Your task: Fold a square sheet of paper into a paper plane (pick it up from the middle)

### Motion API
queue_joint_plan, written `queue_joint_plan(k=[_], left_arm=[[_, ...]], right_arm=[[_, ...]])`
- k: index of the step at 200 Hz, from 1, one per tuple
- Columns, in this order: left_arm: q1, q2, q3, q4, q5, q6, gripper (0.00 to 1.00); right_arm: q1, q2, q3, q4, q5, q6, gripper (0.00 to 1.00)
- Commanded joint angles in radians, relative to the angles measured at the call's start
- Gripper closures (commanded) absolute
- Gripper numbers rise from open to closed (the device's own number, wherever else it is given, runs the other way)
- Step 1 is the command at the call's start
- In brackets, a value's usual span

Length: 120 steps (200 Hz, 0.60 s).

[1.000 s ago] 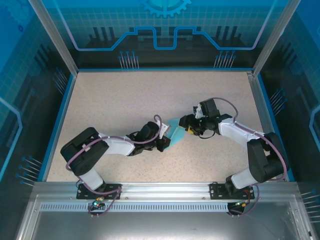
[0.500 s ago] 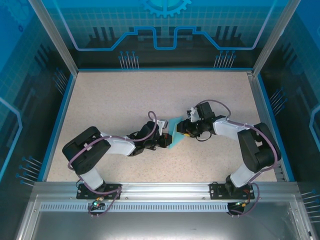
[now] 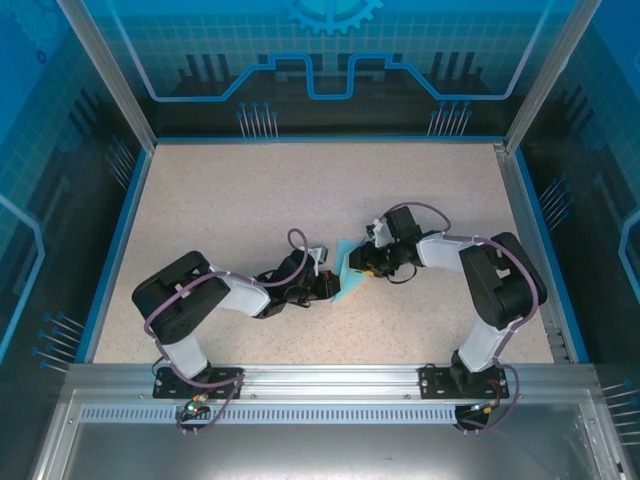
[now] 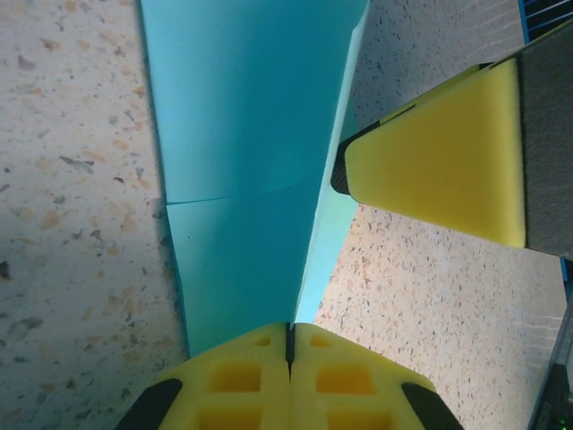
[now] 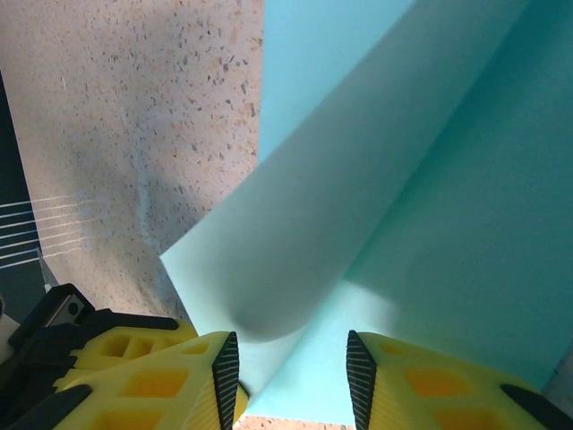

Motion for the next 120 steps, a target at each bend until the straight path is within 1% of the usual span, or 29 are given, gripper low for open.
queue_joint_plan(k=[1,47,55,95,104,120], left_arm=[[0.002,0.007,-0.027,0.059,-0.015,-0.047,1.00],[0.012,-0.006,-0.039,0.071,-0.007,-0.076,1.00],[0.013,-0.008,-0.041,0.073,-0.007,-0.081,1.00],[0.024,-0.011,-0.049,0.074,-0.001,-0.095,1.00],[0.024,-0.008,-0.049,0.072,0.003,-0.100,0.98],[0.027,-0.004,-0.045,0.055,0.008,-0.107,0.92]], right_arm=[[0.018,0.024,0.031,0.007,-0.024,-0.027,0.61],[0.030,0.052,0.037,-0.017,-0.010,-0.044,0.63],[0.033,0.055,0.063,-0.020,-0.005,-0.045,0.63],[0.043,0.075,0.081,-0.049,0.023,-0.047,0.61],[0.046,0.079,0.085,-0.059,0.035,-0.049,0.61],[0.052,0.086,0.095,-0.082,0.055,-0.052,0.60]])
